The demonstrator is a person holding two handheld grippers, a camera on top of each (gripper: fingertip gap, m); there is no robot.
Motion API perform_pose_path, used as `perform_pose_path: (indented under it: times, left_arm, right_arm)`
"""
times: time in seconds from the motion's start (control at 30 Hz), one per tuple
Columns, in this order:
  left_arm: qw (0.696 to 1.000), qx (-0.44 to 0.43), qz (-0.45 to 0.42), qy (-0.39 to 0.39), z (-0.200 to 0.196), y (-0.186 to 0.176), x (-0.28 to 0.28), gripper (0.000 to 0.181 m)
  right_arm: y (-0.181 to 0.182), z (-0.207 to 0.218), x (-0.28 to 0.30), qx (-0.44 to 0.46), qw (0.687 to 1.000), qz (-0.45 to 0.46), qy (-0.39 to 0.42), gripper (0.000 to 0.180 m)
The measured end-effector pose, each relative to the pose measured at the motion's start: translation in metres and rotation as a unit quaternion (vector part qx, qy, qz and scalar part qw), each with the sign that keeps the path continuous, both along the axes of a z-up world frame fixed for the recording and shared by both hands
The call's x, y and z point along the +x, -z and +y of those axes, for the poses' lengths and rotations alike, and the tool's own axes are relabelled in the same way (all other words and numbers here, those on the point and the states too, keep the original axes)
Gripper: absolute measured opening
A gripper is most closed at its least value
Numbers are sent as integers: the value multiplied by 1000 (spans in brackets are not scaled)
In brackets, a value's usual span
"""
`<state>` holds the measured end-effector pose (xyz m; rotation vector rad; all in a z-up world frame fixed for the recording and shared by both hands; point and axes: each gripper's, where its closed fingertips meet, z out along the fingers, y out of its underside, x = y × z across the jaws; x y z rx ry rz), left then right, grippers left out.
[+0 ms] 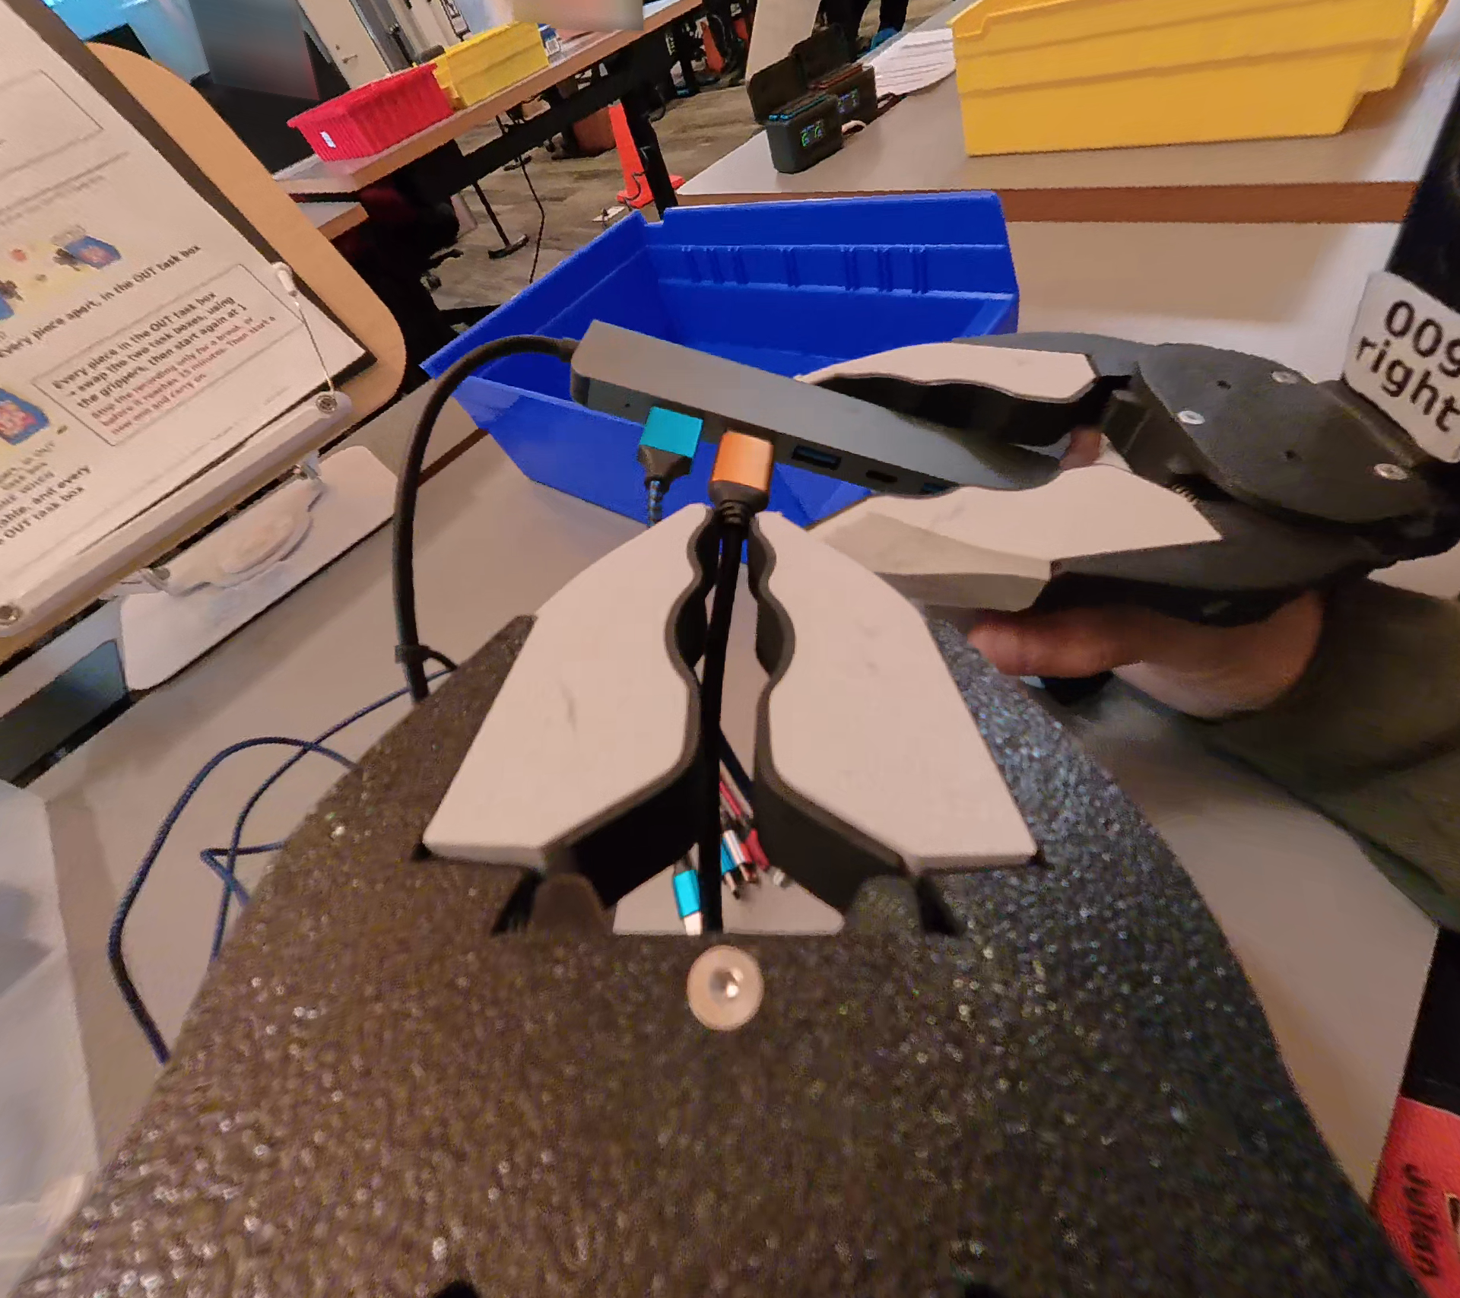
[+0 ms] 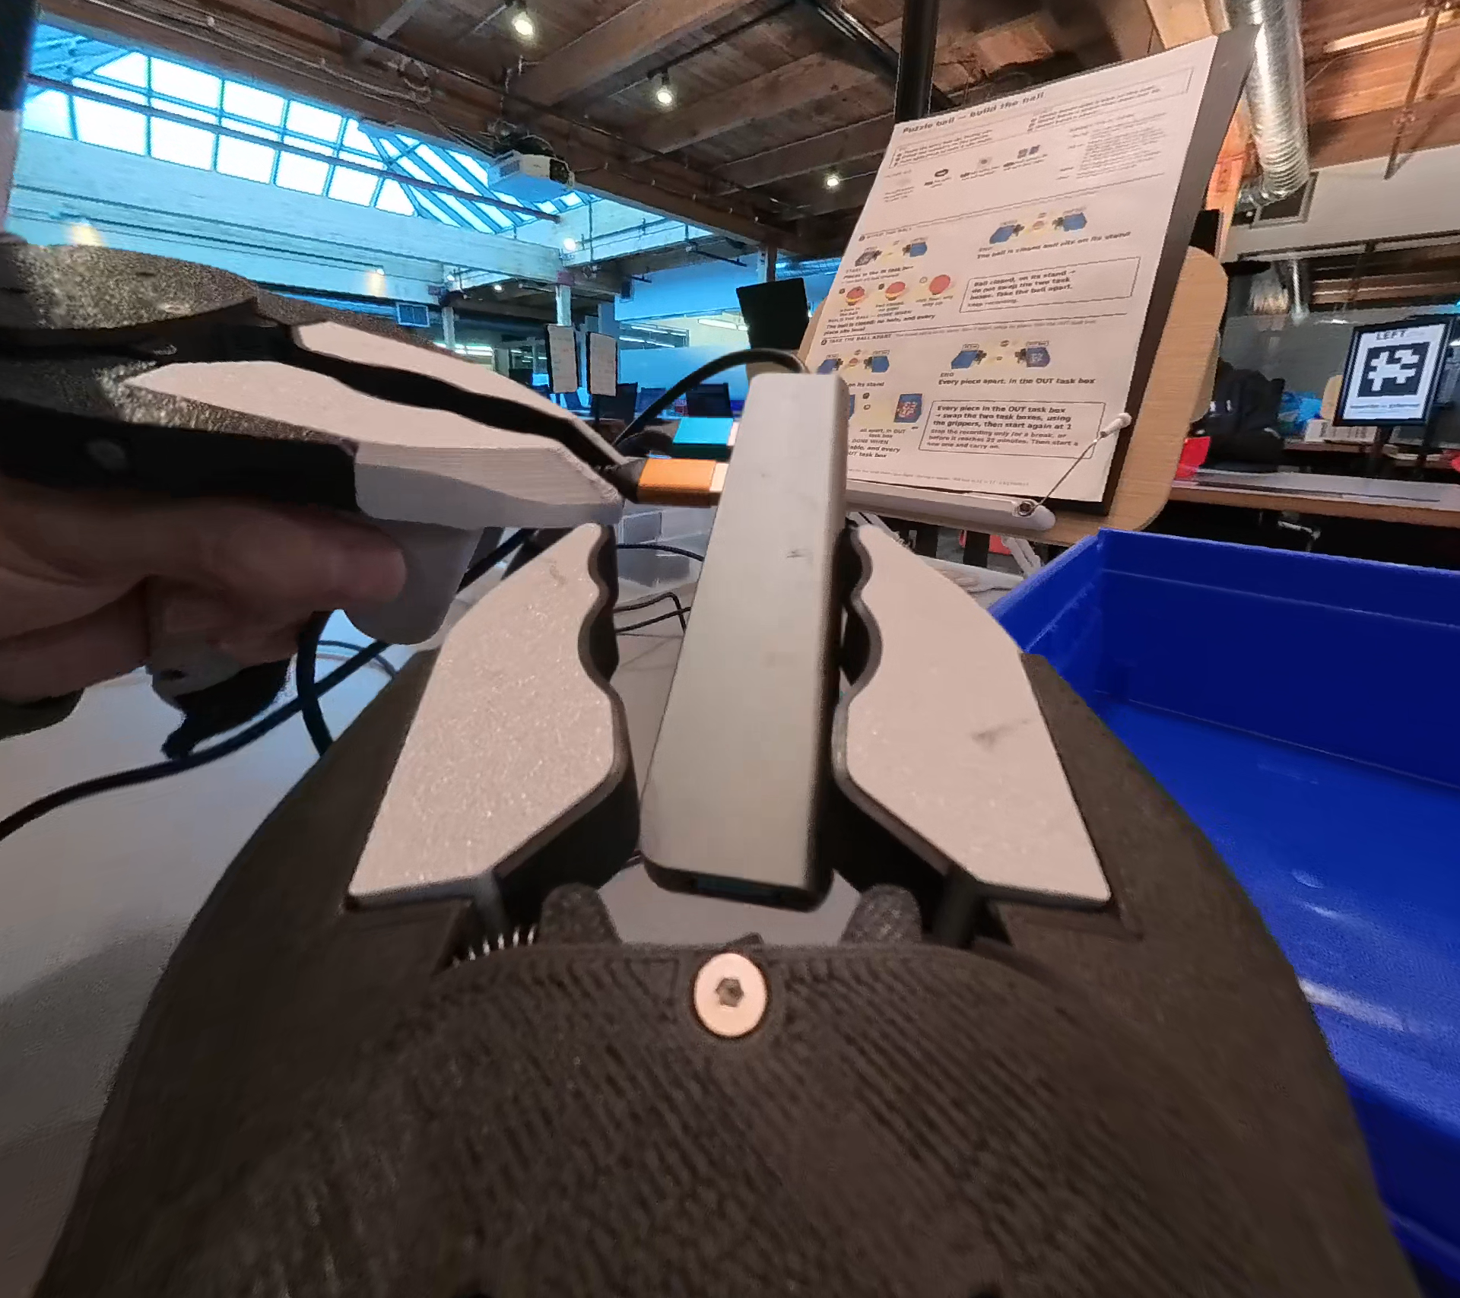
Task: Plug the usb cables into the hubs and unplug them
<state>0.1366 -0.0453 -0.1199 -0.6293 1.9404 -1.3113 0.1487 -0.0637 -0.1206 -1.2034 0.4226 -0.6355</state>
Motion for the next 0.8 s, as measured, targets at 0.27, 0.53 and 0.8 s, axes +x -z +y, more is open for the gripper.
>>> perform_pose_path:
  times: [0.27,0.53,0.8]
  left_arm:
    - [994,-103,46,12,3,-8,-2,6]
    - [998,-62,31,-14,11,2,2,6]
    - [998,-53,20,-21,11,1,2,6]
  right_arm:
    - [2,1,1,0,1000,8,-5,53]
    - [-5,-4,-1,28,1000,1,-7,61]
    - [-3,-2,-3,2,1000,-8,0,49]
